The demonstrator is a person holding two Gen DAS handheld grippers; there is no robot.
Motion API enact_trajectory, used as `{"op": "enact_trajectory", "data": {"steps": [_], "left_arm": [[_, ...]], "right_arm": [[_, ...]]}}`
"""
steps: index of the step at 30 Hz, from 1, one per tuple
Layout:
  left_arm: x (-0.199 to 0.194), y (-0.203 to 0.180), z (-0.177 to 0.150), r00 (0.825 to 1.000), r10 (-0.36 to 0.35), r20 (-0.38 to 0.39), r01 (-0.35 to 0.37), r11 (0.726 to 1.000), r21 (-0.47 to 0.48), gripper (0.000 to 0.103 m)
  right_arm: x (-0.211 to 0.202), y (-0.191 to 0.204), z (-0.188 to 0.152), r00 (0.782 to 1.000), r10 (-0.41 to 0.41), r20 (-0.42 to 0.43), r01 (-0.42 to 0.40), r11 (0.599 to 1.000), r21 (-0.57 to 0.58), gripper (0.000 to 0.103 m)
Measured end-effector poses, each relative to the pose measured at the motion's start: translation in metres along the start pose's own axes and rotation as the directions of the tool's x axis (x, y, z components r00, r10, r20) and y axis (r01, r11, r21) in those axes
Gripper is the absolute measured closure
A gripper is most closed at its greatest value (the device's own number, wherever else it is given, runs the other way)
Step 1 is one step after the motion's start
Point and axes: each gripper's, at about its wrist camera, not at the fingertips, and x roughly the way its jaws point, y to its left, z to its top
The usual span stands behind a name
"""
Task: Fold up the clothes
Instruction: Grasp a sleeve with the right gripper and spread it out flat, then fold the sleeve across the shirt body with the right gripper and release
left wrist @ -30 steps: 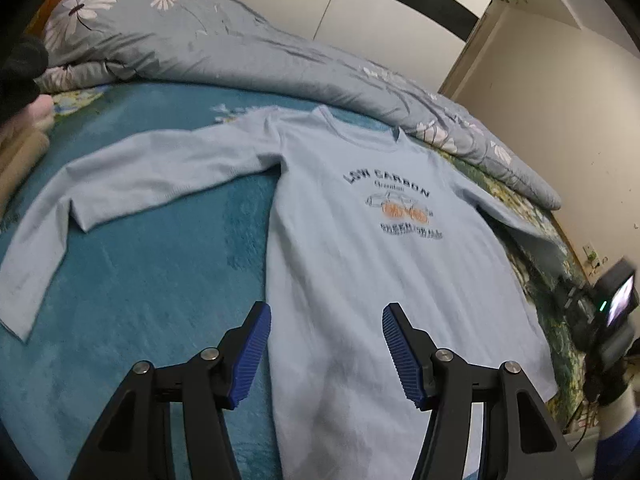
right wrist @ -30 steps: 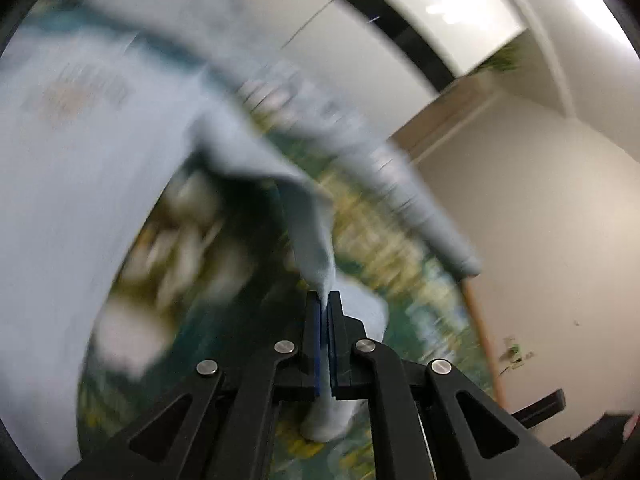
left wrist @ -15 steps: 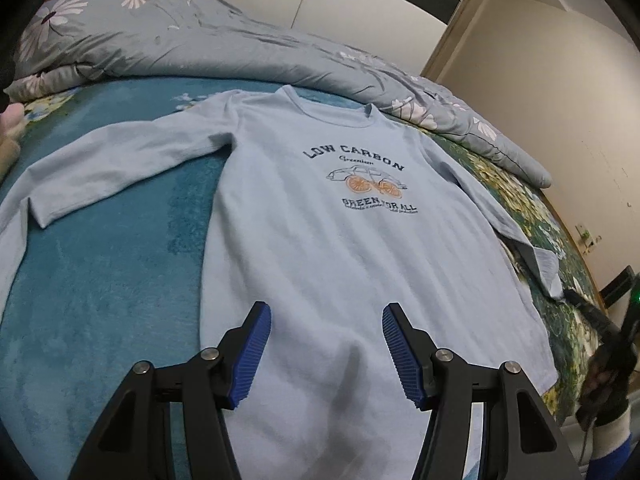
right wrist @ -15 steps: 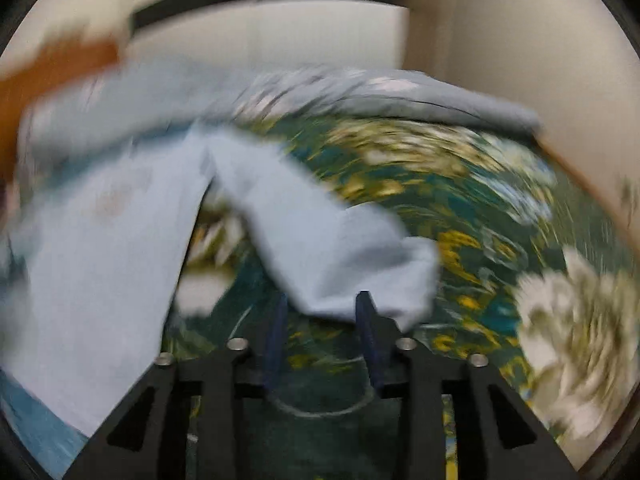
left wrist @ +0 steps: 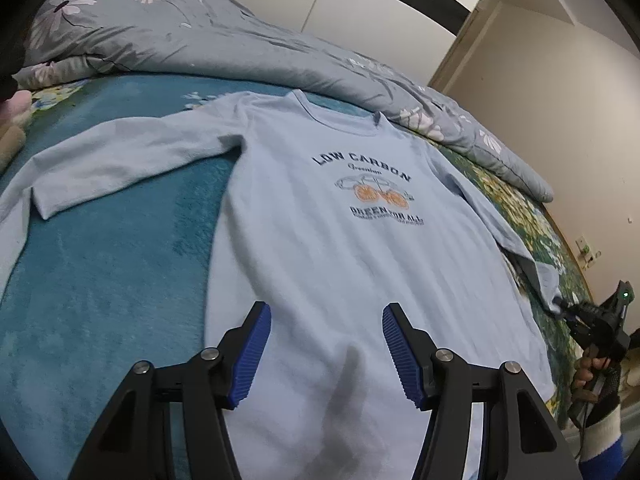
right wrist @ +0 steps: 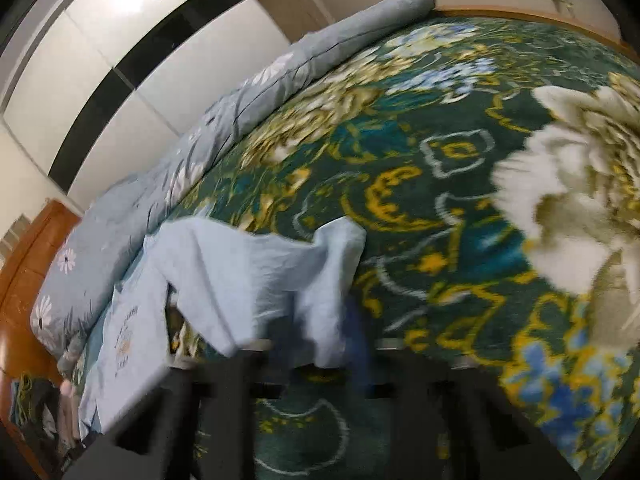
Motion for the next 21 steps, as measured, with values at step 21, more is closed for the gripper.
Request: {"op": "enact_trajectory", "data": {"steps": [21], "left_arm": [[-0.067, 0.136, 0.026, 0.965, 0.238, 0.111, -0.213, 0.957, -0.196, 0.041]], "right_arm": [[0.051, -0.020, 0.119, 0.898, -0.413, 0.154, 0.436, 0.884, -0.169, 0.097]]}}
